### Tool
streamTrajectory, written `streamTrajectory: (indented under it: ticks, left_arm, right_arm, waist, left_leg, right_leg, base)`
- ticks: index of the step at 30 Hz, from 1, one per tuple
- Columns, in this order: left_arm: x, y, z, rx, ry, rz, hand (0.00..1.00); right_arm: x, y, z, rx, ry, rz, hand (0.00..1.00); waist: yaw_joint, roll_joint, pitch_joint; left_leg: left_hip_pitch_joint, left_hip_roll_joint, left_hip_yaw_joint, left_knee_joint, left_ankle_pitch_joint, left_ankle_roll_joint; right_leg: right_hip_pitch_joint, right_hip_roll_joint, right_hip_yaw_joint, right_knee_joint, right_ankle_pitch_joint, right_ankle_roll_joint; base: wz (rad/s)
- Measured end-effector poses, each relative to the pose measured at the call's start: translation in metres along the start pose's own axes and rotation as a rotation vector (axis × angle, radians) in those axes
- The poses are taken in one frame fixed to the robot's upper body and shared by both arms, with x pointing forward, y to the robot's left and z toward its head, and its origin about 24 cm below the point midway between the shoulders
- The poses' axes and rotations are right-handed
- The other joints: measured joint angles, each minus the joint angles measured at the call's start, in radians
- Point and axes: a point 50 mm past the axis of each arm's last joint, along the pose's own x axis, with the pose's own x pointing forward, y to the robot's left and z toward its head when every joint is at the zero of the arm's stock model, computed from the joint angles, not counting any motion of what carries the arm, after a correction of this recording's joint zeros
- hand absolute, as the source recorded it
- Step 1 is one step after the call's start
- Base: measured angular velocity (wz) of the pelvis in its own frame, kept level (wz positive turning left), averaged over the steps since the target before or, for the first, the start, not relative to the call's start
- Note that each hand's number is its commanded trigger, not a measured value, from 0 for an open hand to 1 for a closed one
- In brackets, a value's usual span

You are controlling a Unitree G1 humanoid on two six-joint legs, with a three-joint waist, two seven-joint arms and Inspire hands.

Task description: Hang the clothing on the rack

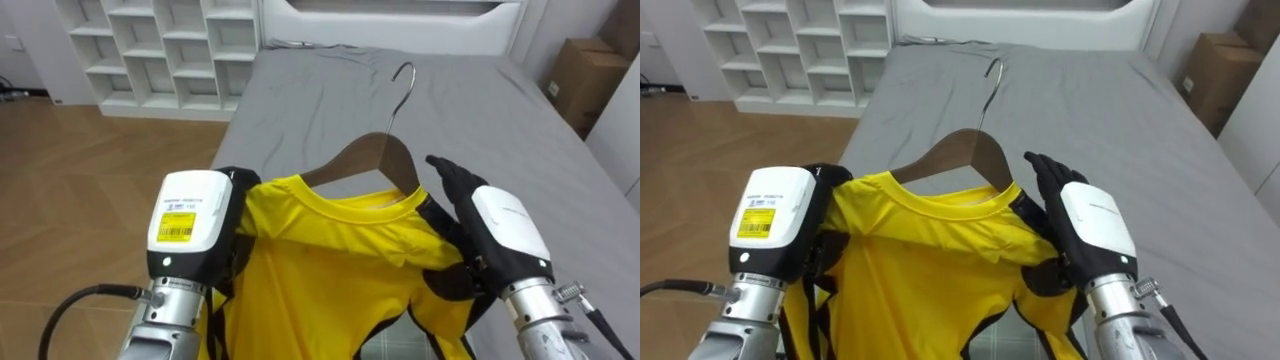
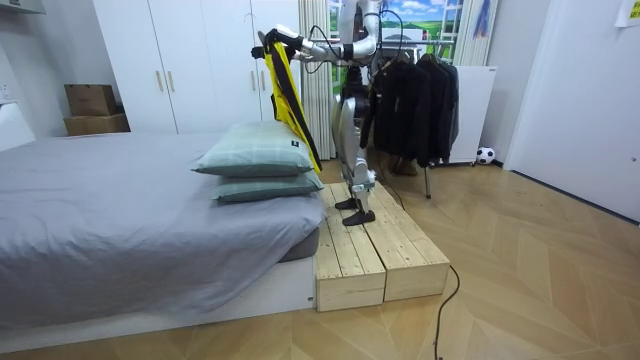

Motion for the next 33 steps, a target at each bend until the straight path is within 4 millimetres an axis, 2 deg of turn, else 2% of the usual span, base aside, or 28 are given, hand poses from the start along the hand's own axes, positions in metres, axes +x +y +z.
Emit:
streamTrajectory:
  ticks: [4,8,14,21,27,29,33]
  left_arm:
    - [0.0,0.0,0.001,0.002,0.0,-0.001,1.0]
    - [0.0,-0.001,0.001,0.016,0.005,-0.002,1.0]
    - [0.0,-0.001,0.0,0.023,0.019,-0.003,1.0]
    - [-0.001,-0.003,0.002,0.022,0.018,-0.009,1.0]
    - [0.0,-0.004,0.004,0.016,0.013,-0.01,1.0]
    - [0.0,-0.001,0.004,0.02,0.006,-0.005,1.0]
    - [0.002,0.003,0.007,0.015,-0.004,0.005,1.0]
  right_arm:
    - [0.003,-0.001,0.001,0.018,-0.001,0.012,0.0]
    - [0.012,0.001,-0.001,0.016,0.024,0.037,0.0]
    - [0.015,0.003,-0.002,-0.006,0.035,0.076,0.0]
    - [0.022,0.003,0.003,-0.019,0.026,0.113,0.0]
    - [0.028,0.0,0.008,-0.037,0.005,0.129,0.0]
    - [0.03,-0.002,0.01,-0.049,-0.003,0.13,0.0]
    - [0.037,-0.006,0.015,-0.057,-0.021,0.128,0.0]
  waist:
    - [-0.003,-0.003,-0.0018]
    - [-0.007,-0.01,-0.0068]
    - [-0.006,-0.013,-0.0082]
    - [-0.004,-0.025,-0.0058]
    - [-0.002,-0.048,-0.001]
    - [-0.001,-0.057,0.0031]
    - [-0.002,-0.063,0.0023]
  left_leg:
    - [0.001,0.0,0.0,0.001,0.002,0.002]
    - [0.002,0.0,0.0,0.002,0.004,0.002]
    - [0.003,-0.001,0.0,0.002,0.004,0.002]
    - [-0.001,-0.001,0.001,0.002,0.004,0.002]
    - [-0.002,-0.001,0.0,0.002,0.004,0.002]
    - [-0.005,-0.001,-0.001,0.002,0.004,0.002]
    - [-0.014,-0.001,-0.002,0.003,0.004,0.002]
  right_leg:
    - [0.001,-0.001,-0.001,0.001,0.0,0.0]
    - [0.003,-0.001,-0.001,0.001,0.0,0.0]
    - [0.004,-0.001,0.0,0.002,0.0,0.0]
    - [-0.001,-0.001,0.001,0.002,0.0,0.0]
    - [-0.001,-0.001,-0.001,0.002,0.0,0.0]
    - [-0.003,-0.001,-0.002,0.002,0.0,0.0]
    - [-0.007,-0.002,-0.003,0.002,0.0,0.0]
  base:
    - [0.0]
    - [0.0]
    - [0.0]
    - [0.0]
    - [0.0]
    - [0.0]
    - [0.0]
